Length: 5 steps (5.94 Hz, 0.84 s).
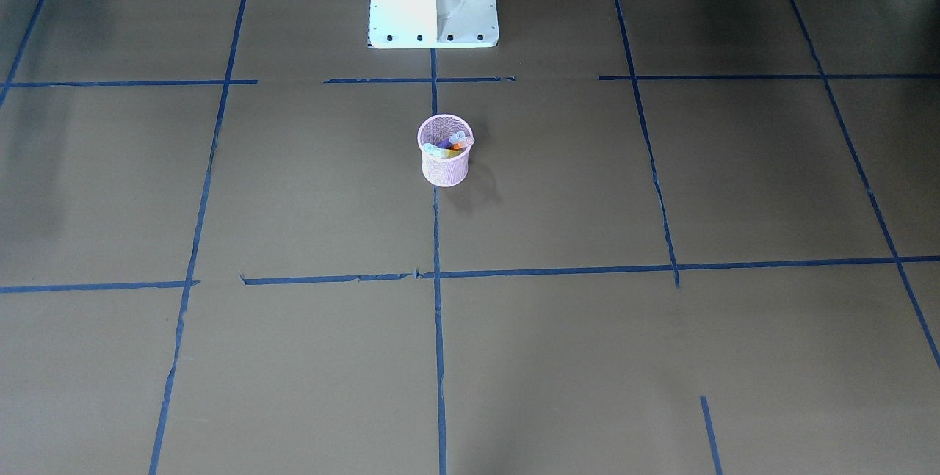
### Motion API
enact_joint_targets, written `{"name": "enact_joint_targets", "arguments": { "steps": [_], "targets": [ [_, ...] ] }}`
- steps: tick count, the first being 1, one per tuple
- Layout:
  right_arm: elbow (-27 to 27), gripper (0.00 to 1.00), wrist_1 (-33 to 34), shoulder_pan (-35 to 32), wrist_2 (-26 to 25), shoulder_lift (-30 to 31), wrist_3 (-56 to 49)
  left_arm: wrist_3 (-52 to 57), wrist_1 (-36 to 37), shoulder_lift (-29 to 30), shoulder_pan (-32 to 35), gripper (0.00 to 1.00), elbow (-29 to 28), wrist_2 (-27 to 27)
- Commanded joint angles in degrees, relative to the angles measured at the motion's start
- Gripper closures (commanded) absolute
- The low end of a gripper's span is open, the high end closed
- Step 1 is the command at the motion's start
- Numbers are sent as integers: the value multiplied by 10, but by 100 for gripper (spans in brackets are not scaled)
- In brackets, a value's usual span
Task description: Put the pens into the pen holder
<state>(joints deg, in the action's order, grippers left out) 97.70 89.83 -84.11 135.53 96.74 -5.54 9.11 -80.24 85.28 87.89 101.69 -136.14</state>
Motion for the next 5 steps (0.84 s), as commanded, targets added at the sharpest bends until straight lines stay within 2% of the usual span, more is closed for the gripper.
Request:
{"name": "enact_joint_targets", "arguments": {
  "steps": [1, 5],
  "targets": [
    [-2, 0, 0, 0, 0, 0, 0, 0, 0, -5, 0, 0, 5, -1],
    [-4, 0, 0, 0, 0, 1, 0, -1, 0, 1, 0, 0, 0, -1]
  ]
}}
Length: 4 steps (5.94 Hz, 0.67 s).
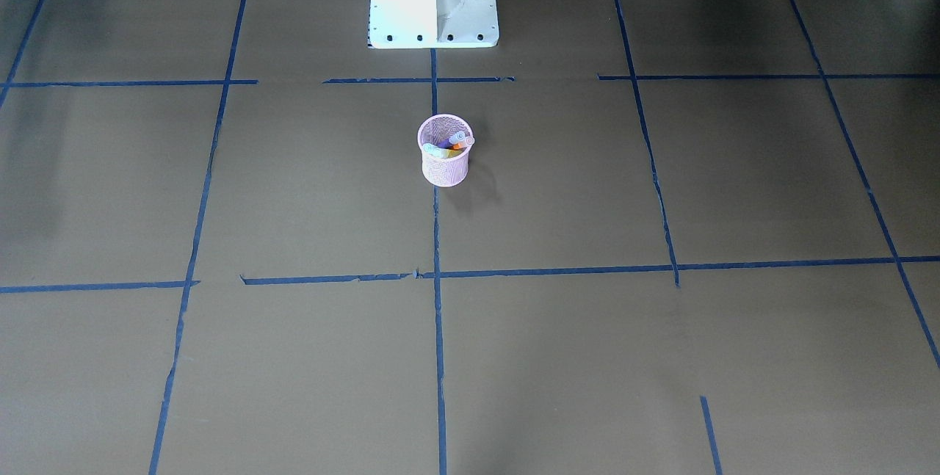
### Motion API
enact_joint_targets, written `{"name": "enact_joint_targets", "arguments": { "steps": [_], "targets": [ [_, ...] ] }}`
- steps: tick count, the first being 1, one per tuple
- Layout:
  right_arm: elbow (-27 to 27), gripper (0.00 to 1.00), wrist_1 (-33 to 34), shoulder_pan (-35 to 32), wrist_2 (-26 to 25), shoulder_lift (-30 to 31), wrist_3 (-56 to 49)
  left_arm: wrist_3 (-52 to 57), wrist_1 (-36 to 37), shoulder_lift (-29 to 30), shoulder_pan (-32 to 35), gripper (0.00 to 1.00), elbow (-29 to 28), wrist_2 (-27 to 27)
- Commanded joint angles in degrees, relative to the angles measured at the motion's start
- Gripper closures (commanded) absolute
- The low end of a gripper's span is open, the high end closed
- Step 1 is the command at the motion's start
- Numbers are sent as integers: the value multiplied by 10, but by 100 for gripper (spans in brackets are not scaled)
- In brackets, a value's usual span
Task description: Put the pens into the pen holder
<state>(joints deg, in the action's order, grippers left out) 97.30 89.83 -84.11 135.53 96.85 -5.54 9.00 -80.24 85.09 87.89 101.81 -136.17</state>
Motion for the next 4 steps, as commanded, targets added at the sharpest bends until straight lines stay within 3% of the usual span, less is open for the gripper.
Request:
{"name": "enact_joint_targets", "arguments": {
  "steps": [1, 4],
  "targets": [
    [0, 0, 0, 0, 0, 0, 0, 0, 0, 3, 0, 0, -2, 0],
    [0, 0, 0, 0, -2, 0, 0, 1, 1, 2, 0, 0, 3, 1]
  ]
}}
